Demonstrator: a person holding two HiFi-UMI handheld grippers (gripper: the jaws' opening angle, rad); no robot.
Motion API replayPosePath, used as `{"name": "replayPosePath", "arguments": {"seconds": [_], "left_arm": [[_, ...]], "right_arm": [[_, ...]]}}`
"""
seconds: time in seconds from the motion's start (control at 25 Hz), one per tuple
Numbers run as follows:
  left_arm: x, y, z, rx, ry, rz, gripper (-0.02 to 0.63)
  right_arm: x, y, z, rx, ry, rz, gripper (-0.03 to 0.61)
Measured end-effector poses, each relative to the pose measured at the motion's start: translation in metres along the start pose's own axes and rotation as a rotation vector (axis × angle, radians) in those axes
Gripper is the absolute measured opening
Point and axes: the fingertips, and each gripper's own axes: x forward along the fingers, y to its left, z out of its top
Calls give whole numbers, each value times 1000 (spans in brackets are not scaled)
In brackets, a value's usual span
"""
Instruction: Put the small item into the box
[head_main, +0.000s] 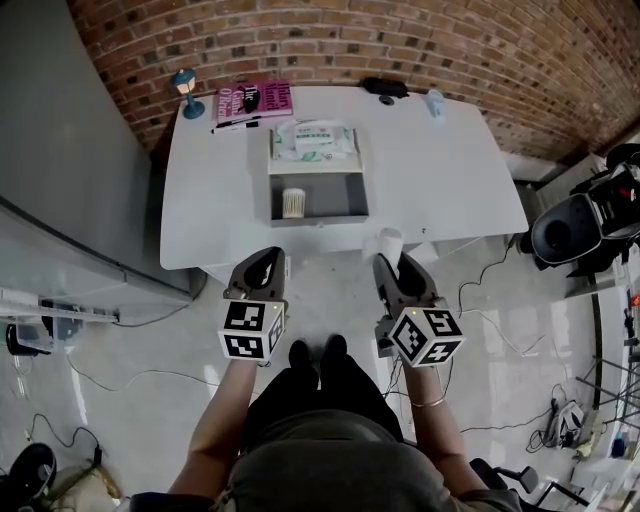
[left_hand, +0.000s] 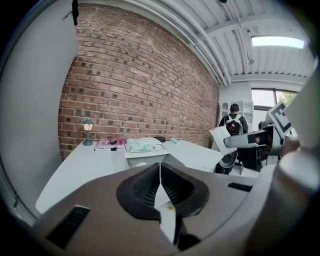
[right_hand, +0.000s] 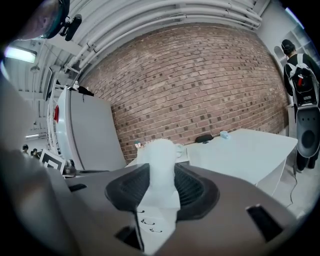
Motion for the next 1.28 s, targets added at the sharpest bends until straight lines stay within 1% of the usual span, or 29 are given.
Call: {"name": "replayPosePath", "arguments": {"seconds": [0.2, 0.4, 0.68, 1.0, 1.28], "left_arm": [[8, 5, 2, -4, -2, -1, 26], [15, 17, 7, -18, -1, 17, 26], [34, 26, 14, -8, 7, 41, 26], [57, 34, 19, -10, 24, 71, 26], [74, 37, 21, -27, 33, 105, 26]], "right_arm": [[12, -2, 4, -7, 2, -1, 156], [30, -5, 15, -20, -1, 7, 156], [58, -19, 30, -22, -9, 23, 156], [88, -34, 40, -30, 5, 53, 156], [116, -43, 46, -72, 39, 105, 156]]}}
